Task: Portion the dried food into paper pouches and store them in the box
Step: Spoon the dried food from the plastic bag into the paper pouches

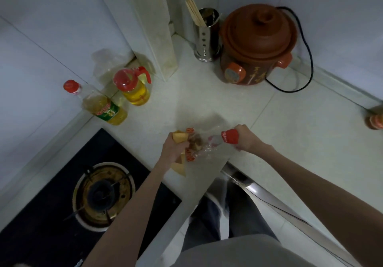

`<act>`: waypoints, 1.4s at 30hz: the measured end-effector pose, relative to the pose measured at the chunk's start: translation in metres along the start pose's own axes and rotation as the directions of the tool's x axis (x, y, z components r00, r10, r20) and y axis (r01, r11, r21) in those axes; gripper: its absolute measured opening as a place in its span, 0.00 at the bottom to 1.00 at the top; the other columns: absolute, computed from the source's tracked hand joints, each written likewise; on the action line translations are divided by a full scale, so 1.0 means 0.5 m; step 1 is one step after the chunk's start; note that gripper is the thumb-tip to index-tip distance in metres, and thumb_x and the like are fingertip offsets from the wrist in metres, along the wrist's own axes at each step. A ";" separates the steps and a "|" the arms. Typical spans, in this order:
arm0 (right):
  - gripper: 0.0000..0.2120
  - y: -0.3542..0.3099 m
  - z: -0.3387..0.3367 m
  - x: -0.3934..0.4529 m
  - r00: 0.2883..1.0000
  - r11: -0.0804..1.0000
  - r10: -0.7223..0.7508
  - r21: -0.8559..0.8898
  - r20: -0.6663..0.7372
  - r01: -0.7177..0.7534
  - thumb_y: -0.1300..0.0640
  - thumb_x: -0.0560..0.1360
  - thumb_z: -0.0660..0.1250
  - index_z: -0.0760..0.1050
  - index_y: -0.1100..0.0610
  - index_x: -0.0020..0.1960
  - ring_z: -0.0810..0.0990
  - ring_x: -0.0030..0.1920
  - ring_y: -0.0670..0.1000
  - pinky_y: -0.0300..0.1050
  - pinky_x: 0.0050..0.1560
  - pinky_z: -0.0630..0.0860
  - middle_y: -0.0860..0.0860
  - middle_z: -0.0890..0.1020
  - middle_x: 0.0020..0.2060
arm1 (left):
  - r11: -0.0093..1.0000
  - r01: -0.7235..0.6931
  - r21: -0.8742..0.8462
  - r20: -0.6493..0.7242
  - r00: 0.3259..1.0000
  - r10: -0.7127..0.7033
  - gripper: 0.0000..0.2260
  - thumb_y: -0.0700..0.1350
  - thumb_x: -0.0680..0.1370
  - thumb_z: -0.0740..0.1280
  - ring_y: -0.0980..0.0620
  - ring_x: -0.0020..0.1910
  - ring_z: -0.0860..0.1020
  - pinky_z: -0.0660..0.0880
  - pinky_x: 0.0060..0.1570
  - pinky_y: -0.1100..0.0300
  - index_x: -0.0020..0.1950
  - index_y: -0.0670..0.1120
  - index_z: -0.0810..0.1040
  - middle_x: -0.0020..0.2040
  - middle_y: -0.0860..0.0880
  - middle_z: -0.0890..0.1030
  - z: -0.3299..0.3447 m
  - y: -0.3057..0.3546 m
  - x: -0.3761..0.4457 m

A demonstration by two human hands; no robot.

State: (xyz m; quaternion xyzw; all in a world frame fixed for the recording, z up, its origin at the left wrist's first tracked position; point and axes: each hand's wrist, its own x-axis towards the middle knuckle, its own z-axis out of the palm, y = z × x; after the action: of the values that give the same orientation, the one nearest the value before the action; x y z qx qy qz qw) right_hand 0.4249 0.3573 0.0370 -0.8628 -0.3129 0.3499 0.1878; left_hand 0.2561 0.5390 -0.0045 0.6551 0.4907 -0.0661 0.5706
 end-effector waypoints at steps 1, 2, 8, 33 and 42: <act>0.22 0.000 0.008 0.002 0.999 0.999 -0.044 0.009 -0.010 0.044 0.72 0.66 0.63 0.60 0.53 0.24 0.73 0.30 0.50 0.41 0.31 0.65 0.55 0.74 0.27 | 1.000 0.011 -0.009 0.001 1.000 -0.011 0.18 0.40 0.72 0.71 0.48 0.54 0.77 0.74 0.47 0.56 0.61 0.46 0.72 0.55 0.47 0.78 0.004 -0.001 0.003; 0.23 0.000 0.015 0.003 0.996 0.995 -0.090 0.035 -0.022 0.091 0.72 0.67 0.64 0.59 0.52 0.24 0.71 0.32 0.50 0.43 0.32 0.64 0.56 0.72 0.27 | 1.000 0.020 -0.013 0.002 1.000 -0.020 0.19 0.41 0.72 0.70 0.47 0.55 0.78 0.75 0.48 0.54 0.63 0.44 0.73 0.56 0.46 0.79 0.009 -0.003 0.004; 0.15 0.008 0.048 0.009 0.966 0.951 -0.222 0.189 -0.133 0.245 0.75 0.68 0.69 0.72 0.61 0.29 0.72 0.30 0.58 0.49 0.35 0.67 0.62 0.72 0.28 | 0.998 0.044 -0.041 -0.035 0.998 -0.045 0.19 0.43 0.73 0.69 0.46 0.55 0.78 0.77 0.56 0.45 0.63 0.46 0.73 0.56 0.45 0.80 0.025 -0.019 0.006; 0.16 0.010 0.189 0.044 0.974 0.781 0.222 0.608 -0.053 -0.145 0.73 0.70 0.69 0.69 0.60 0.52 0.76 0.38 0.44 0.44 0.48 0.74 0.60 0.74 0.51 | 0.999 0.035 -0.025 -0.022 0.999 -0.036 0.15 0.41 0.70 0.70 0.47 0.47 0.80 0.79 0.47 0.53 0.56 0.43 0.77 0.48 0.46 0.81 0.022 -0.034 0.037; 0.21 -0.027 0.196 0.071 0.950 0.808 0.248 0.502 0.188 -0.310 0.66 0.77 0.64 0.65 0.68 0.68 0.77 0.26 0.38 0.30 0.33 0.72 0.43 0.66 0.38 | 0.994 0.079 -0.073 -0.016 0.997 -0.080 0.15 0.36 0.70 0.69 0.52 0.43 0.78 0.73 0.36 0.62 0.56 0.45 0.76 0.46 0.49 0.80 -0.004 -0.031 0.058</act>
State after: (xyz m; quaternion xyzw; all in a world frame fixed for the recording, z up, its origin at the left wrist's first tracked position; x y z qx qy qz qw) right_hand 0.3687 0.4013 -0.0403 -0.7935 -0.0854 0.4941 0.3448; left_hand 0.2587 0.5551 -0.0329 0.6147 0.5239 -0.0647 0.5861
